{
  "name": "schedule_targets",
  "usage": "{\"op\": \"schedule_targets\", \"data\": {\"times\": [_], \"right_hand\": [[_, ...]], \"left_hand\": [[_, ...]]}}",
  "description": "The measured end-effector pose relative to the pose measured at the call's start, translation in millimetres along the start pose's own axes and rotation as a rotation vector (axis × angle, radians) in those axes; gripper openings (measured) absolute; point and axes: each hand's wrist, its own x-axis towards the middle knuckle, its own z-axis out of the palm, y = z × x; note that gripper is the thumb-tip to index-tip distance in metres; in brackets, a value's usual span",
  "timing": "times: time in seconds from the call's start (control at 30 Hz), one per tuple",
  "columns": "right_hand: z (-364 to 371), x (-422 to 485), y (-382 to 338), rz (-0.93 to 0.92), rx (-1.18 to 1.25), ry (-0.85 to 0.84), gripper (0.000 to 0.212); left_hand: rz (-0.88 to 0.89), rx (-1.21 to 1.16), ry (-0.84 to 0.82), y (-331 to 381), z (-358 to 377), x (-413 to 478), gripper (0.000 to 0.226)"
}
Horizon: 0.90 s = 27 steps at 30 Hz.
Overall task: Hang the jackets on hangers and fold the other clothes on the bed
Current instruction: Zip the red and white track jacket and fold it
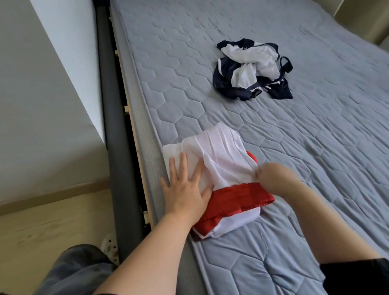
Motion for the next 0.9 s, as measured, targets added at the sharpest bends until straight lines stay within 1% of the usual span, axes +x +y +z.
{"op": "schedule_targets", "data": {"times": [0.03,0.07,0.1,0.13,0.2,0.23,0.27,0.33,0.4,0.5,0.57,0.63,0.77,0.83,0.9], "right_hand": [[-2.2,5.5,-7.0,-0.020,0.107,0.191,0.026],[-5.5,9.8,-17.3,-0.035,0.273,0.343,0.031],[-8.9,16.2,-28.5,-0.037,0.441,0.436,0.038],[-12.5,23.9,-40.0,-0.035,0.564,0.460,0.045],[-18.6,42.2,-59.1,0.013,0.688,0.394,0.057],[-20.7,50.8,-66.4,0.043,0.721,0.342,0.057],[-21.6,58.8,-72.3,0.049,0.742,0.288,0.050],[-20.5,74.2,-79.8,-0.023,0.684,0.256,0.031],[-22.0,85.3,-81.6,-0.056,0.605,0.302,0.036],[-23.0,95.3,-77.8,0.016,0.570,0.391,0.039],[-18.3,100.7,-75.1,0.081,0.554,0.346,0.034],[-11.5,105.1,-71.5,0.141,0.587,0.296,0.038],[-1.2,104.5,-60.8,0.206,0.592,0.315,0.042],[2.1,99.7,-60.0,0.181,0.527,0.323,0.042],[-0.4,91.7,-61.9,0.068,0.503,0.356,0.039]], "left_hand": [[0.005,0.008,-0.004,0.5,2.9,0.2,0.068],[0.008,0.016,-0.005,1.0,4.8,0.6,0.067],[0.008,0.020,-0.002,1.3,6.4,1.3,0.067],[0.008,0.029,-0.001,1.7,7.9,2.1,0.067],[0.013,0.058,-0.011,2.6,10.0,2.0,0.068],[0.017,0.069,-0.014,2.6,11.2,1.4,0.069],[0.020,0.073,-0.015,2.4,12.3,0.6,0.069],[0.020,0.068,-0.018,1.8,13.8,-2.0,0.071],[0.016,0.066,-0.025,1.6,16.0,-4.4,0.072],[0.012,0.080,-0.047,3.9,18.4,-7.8,0.070],[0.000,0.088,-0.047,5.1,19.5,-9.8,0.070],[-0.021,0.072,-0.041,4.9,19.8,-11.0,0.071],[-0.039,0.020,-0.057,3.0,18.0,-9.9,0.073],[-0.042,0.002,-0.072,1.8,18.3,-10.4,0.073],[-0.049,-0.024,-0.071,0.7,18.1,-9.7,0.073]]}}
